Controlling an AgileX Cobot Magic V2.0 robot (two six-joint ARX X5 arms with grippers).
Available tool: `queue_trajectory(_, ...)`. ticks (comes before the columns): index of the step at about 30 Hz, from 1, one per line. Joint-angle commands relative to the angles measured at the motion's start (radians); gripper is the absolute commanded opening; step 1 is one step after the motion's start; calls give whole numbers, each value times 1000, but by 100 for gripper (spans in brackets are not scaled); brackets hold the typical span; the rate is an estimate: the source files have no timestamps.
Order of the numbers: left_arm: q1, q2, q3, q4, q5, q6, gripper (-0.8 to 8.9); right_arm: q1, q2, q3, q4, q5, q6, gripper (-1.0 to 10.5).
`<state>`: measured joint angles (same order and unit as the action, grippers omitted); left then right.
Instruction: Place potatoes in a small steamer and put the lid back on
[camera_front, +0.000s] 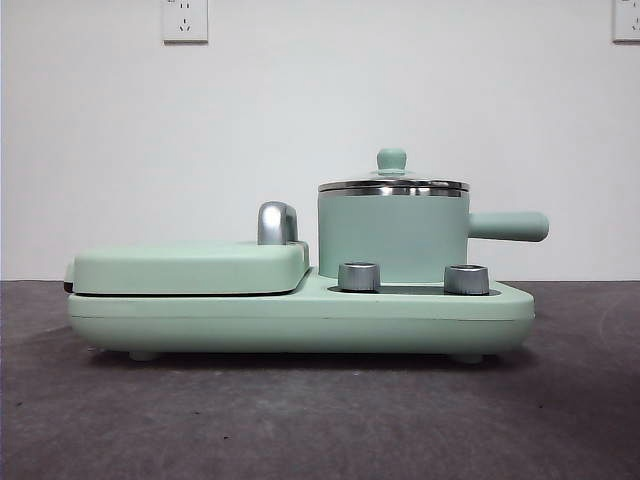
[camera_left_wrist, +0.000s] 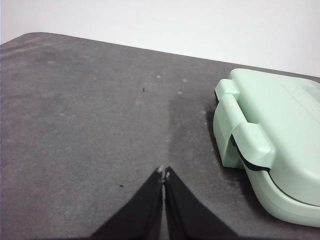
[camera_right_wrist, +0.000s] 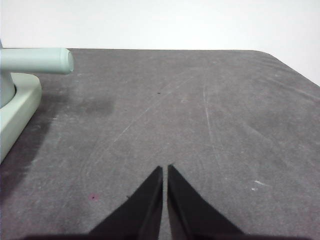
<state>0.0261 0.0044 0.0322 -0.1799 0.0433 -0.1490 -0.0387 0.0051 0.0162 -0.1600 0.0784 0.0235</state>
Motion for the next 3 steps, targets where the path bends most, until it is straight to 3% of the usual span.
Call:
queue_trajectory(1, 0, -1, -19, -6, 2, 9, 6, 1, -2, -4, 3, 0, -3, 13)
queue_trajectory(3, 0, -1, -19, -6, 2, 9, 6, 1, -2, -4, 3, 0, -3, 13)
